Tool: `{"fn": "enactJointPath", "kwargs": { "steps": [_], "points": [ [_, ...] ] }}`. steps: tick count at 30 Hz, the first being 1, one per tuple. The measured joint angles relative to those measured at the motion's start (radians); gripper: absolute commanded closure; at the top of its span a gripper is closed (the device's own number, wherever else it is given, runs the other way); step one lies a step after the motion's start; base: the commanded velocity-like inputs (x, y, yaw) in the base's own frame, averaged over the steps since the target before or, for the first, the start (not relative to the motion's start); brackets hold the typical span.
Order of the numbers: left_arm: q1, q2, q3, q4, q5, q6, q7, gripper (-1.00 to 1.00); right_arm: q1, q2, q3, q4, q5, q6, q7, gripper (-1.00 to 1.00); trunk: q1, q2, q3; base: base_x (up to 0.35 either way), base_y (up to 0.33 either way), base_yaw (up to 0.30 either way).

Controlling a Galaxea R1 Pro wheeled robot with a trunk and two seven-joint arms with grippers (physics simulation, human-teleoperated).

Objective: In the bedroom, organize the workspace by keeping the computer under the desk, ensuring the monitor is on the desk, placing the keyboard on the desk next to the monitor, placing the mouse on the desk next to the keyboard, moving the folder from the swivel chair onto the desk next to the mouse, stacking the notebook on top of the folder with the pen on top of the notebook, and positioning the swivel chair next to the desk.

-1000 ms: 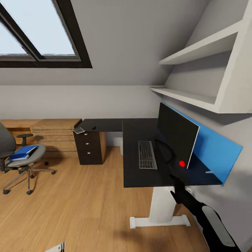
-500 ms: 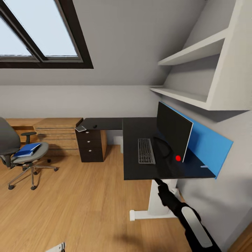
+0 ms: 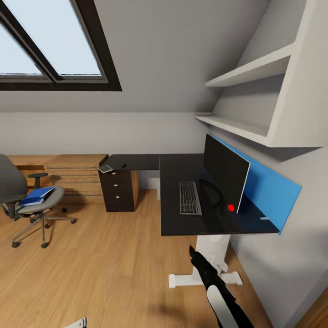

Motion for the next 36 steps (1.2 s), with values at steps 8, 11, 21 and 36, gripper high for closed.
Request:
{"fn": "enactJointPath", "kwargs": {
  "steps": [8, 11, 21, 36],
  "points": [
    [0.0, -0.038, -0.001, 0.061, 0.0, 0.044, 0.0, -1.0, 0.003, -0.002, 0.01, 0.351, 0.066, -0.182, 0.003, -1.0, -0.031, 0.056, 0.025, 0.0, 0.0, 0.0],
    [0.0, -0.05, -0.001, 0.081, 0.0, 0.05, 0.0, -1.0, 0.003, -0.009, 0.048, 0.456, 0.149, -0.245, 0.005, -1.0, -0.042, 0.077, 0.034, 0.0, 0.0, 0.0],
    [0.0, -0.06, 0.001, 0.138, 0.001, 0.05, -0.013, -1.0, 0.002, -0.055, 0.093, 0.708, 0.336, -0.338, 0.002, -1.0, -0.073, 0.133, 0.06, 0.0, 0.0, 0.0],
    [0.0, -0.065, -0.003, 0.153, -0.028, 0.038, -0.041, -1.0, 0.002, -0.055, 0.099, 0.774, 0.421, -0.451, 0.004, -1.0, -0.073, 0.133, 0.06, 0.0, 0.007, 0.0]
  ]
}}
